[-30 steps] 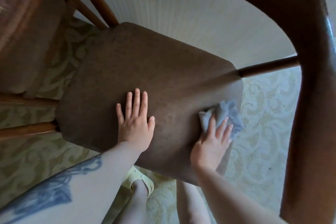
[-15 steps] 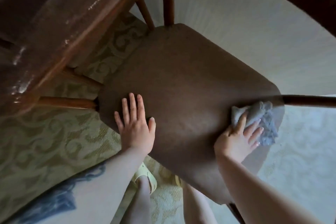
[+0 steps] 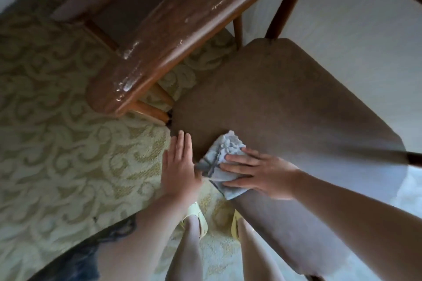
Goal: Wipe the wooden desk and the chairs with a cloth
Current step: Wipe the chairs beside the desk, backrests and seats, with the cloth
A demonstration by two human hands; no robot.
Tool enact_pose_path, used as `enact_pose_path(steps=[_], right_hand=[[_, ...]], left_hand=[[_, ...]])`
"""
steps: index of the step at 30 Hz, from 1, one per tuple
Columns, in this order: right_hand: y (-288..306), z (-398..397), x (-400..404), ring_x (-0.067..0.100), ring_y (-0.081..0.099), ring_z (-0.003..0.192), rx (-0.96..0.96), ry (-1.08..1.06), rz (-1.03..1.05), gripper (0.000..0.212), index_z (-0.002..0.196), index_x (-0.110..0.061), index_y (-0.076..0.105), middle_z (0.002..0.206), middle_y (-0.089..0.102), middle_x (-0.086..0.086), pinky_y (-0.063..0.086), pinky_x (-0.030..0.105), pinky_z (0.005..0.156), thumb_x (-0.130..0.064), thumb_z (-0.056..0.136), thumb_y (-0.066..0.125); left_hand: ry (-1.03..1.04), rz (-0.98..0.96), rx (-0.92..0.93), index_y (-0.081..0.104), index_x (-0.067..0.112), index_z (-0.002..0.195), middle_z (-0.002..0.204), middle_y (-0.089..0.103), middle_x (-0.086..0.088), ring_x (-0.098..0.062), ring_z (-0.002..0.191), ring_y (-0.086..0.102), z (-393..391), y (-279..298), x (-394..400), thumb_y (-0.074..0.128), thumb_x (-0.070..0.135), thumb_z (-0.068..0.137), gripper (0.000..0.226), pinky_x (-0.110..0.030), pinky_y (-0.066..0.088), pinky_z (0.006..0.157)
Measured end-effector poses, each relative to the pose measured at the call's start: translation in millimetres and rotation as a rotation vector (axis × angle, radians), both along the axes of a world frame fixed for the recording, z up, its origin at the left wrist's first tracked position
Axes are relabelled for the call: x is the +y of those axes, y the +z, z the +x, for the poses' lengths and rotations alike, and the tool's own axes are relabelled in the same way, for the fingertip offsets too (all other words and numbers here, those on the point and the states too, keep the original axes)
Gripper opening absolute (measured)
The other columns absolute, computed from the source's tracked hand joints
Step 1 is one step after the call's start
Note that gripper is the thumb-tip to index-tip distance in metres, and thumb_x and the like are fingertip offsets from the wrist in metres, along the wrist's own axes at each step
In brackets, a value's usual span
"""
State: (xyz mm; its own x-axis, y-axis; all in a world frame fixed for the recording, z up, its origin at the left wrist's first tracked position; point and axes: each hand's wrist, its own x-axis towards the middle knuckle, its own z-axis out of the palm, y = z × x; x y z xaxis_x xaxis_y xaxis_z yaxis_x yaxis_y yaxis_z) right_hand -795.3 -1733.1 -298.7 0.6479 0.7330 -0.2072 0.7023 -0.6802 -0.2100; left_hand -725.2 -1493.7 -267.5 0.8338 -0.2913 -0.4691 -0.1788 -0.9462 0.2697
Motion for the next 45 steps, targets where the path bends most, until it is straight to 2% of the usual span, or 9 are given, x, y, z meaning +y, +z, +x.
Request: enact_pose_path(steps=[7,9,12,15,18,23,31,40,45], right_hand=[[17,103,56,0.029,0.006,0.149,-0.033,-1.392,0.129,0.054,0.15,-0.035,0.031,0.162,0.014,0.005,0.011,0.053,0.119,-0.023,0.099,0.046],[21,116,101,0.031,0.01,0.148,-0.033,-1.19,0.176,0.054,0.148,-0.03,0.038,0.161,0.019,0.009,0.014,0.058,0.117,-0.023,0.096,0.05],[19,69,118,0.024,-0.007,0.149,0.081,-0.308,-0.038,0.065,0.154,-0.028,0.022,0.163,0.007,-0.001,-0.004,0.047,0.12,-0.025,0.095,0.05],[6,14,57,0.021,0.015,0.149,-0.003,-0.175,0.08,0.06,0.138,-0.032,0.052,0.158,0.028,-0.005,0.015,0.047,0.12,-0.014,0.082,0.062],[0,-8,-18,0.027,0.028,0.144,-0.043,-0.698,0.106,0.063,0.14,-0.035,0.045,0.156,0.033,0.005,0.03,0.052,0.113,-0.011,0.085,0.061],[10,79,-39,0.028,-0.002,0.15,0.012,-1.711,0.108,0.052,0.151,-0.038,0.025,0.163,0.004,0.005,0.004,0.052,0.119,-0.03,0.101,0.039],[-2,51,-43,0.027,0.028,0.144,-0.066,-0.549,0.147,0.053,0.144,-0.033,0.04,0.155,0.035,0.005,0.027,0.05,0.114,-0.017,0.094,0.053],[24,197,-16,0.036,0.029,0.137,0.029,-1.542,0.072,0.068,0.15,-0.021,0.026,0.146,0.036,0.013,0.031,0.049,0.108,-0.031,0.092,0.059],[30,172,45,0.031,0.024,0.137,0.067,-0.734,0.107,0.04,0.136,-0.032,0.05,0.143,0.034,0.007,0.021,0.048,0.112,-0.032,0.097,0.047]], left_hand=[[0.348,-0.024,-0.134,0.004,0.015,0.155,0.162,0.0,-0.004,-0.021,0.149,0.0,10,-3,-13,0.002,0.053,0.096,0.07,-0.04,-0.002,0.119],[0.451,-0.03,-0.129,0.009,0.013,0.155,0.162,0.006,-0.008,-0.023,0.149,0.005,15,-5,-11,0.006,0.051,0.097,0.069,-0.043,0.004,0.119],[0.484,-0.052,-0.165,0.014,0.008,0.153,0.161,0.013,-0.012,-0.026,0.148,0.012,25,-6,-9,0.017,0.048,0.099,0.068,-0.043,0.01,0.118],[0.442,-0.035,-0.116,0.007,0.009,0.154,0.162,0.006,-0.01,-0.023,0.149,0.007,28,-8,-12,0.029,0.043,0.101,0.066,-0.041,0.009,0.119],[0.369,-0.016,-0.111,0.005,0.014,0.154,0.162,0.0,-0.014,-0.026,0.149,0.002,21,-11,-23,0.034,0.041,0.1,0.067,-0.043,0.007,0.12],[0.26,0.043,-0.082,-0.013,0.018,0.152,0.16,-0.02,-0.007,-0.024,0.147,-0.016,15,-15,-61,0.024,0.044,0.1,0.069,-0.048,-0.007,0.117],[0.368,0.094,-0.047,-0.022,0.018,0.149,0.157,-0.027,-0.009,-0.029,0.144,-0.023,27,-27,-97,0.024,0.055,0.096,0.08,-0.056,-0.004,0.114],[0.364,0.152,-0.007,-0.027,0.017,0.147,0.155,-0.032,-0.009,-0.028,0.144,-0.026,30,-28,-99,0.022,0.059,0.095,0.083,-0.055,-0.006,0.115],[0.346,0.141,-0.04,-0.023,0.012,0.148,0.156,-0.029,-0.012,-0.03,0.144,-0.024,28,-31,-96,0.022,0.059,0.094,0.085,-0.054,-0.008,0.114]])
